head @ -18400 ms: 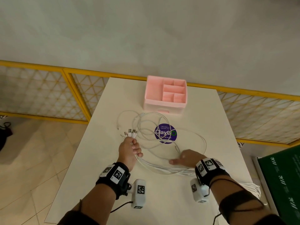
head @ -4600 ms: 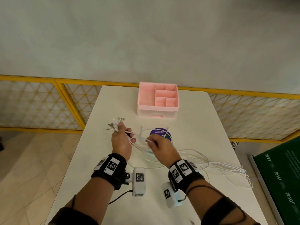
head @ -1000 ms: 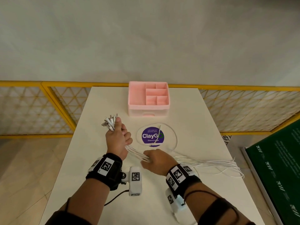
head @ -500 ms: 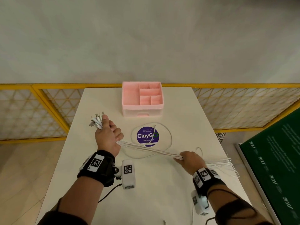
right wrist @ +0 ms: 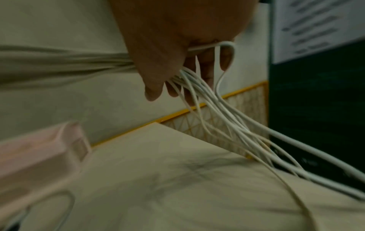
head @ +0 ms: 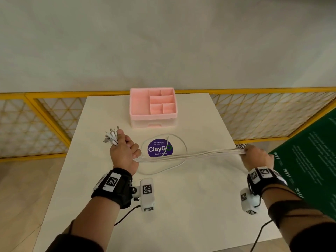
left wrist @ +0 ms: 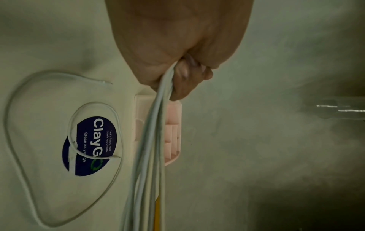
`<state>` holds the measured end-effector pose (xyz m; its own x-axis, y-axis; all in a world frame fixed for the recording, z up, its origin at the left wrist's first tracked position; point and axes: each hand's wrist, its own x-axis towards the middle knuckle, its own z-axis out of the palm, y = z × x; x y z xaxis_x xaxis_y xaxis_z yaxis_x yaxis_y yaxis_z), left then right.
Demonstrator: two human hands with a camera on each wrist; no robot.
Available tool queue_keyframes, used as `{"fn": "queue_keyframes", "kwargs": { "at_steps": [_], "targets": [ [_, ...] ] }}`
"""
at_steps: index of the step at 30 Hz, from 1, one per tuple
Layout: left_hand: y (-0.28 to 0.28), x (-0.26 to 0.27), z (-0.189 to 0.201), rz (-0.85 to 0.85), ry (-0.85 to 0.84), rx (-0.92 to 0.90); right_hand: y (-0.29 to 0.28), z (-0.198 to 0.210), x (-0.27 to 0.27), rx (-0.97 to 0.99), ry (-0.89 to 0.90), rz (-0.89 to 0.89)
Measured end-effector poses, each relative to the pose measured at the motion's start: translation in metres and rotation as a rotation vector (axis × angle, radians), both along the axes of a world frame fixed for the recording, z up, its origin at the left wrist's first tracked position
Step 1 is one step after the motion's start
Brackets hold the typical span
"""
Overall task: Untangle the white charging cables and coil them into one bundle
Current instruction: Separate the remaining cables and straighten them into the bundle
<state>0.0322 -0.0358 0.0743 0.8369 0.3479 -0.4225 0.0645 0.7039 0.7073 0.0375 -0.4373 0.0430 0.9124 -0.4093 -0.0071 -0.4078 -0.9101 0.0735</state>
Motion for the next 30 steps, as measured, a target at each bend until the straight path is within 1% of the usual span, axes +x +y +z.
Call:
{"fn": "queue_keyframes", "kwargs": {
  "at_steps": [2,3,5,6,7,9,11,12,15,17,19,21,22,23,26,28,30],
  "targets": [
    [0.006,0.003,0.001,0.022,-0.006,-0.006,-0.013,0.0,0.001,0.063,-0.017,-0.028],
    [0.011,0.004,0.002,0.035,-0.008,-0.005,-0.017,-0.003,-0.001,0.098,-0.001,-0.013],
    [0.021,0.006,0.002,0.07,-0.011,0.0,-0.021,-0.009,-0.011,0.126,0.077,0.025],
    [0.026,0.007,0.002,0.087,-0.011,0.001,-0.022,-0.011,-0.017,0.131,0.118,0.015],
    [0.031,0.007,0.002,0.102,-0.009,0.001,-0.027,-0.014,-0.022,0.144,0.146,-0.013],
    [0.038,0.008,0.002,0.125,-0.003,0.006,-0.038,-0.018,-0.029,0.172,0.144,-0.096],
    [0.038,0.007,0.001,0.122,0.001,0.009,-0.048,-0.014,-0.028,0.175,0.094,-0.172],
    [0.036,0.006,0.0,0.112,0.002,0.009,-0.051,-0.008,-0.026,0.18,0.039,-0.192],
    [0.027,0.003,-0.002,0.086,0.005,0.002,-0.055,0.013,-0.016,0.251,-0.166,-0.2],
    [0.026,0.003,-0.003,0.088,0.004,-0.006,-0.054,0.015,-0.015,0.269,-0.2,-0.201],
    [0.029,0.004,-0.003,0.093,0.007,-0.01,-0.053,0.0,-0.021,0.185,-0.128,-0.199],
    [0.032,0.003,-0.003,0.098,0.006,-0.008,-0.049,-0.028,-0.031,0.107,0.015,-0.219],
    [0.033,0.002,-0.003,0.1,0.006,-0.001,-0.046,-0.041,-0.036,0.129,0.085,-0.24],
    [0.033,0.001,-0.003,0.1,0.007,0.008,-0.044,-0.055,-0.041,0.193,0.135,-0.264],
    [0.033,-0.002,-0.006,0.11,0.01,0.029,-0.04,-0.089,-0.055,0.446,0.136,-0.318],
    [0.035,-0.002,-0.007,0.116,0.008,0.036,-0.038,-0.099,-0.059,0.472,0.184,-0.355],
    [0.037,-0.002,-0.007,0.118,0.01,0.04,-0.033,-0.096,-0.06,0.43,0.299,-0.387]
  ]
}}
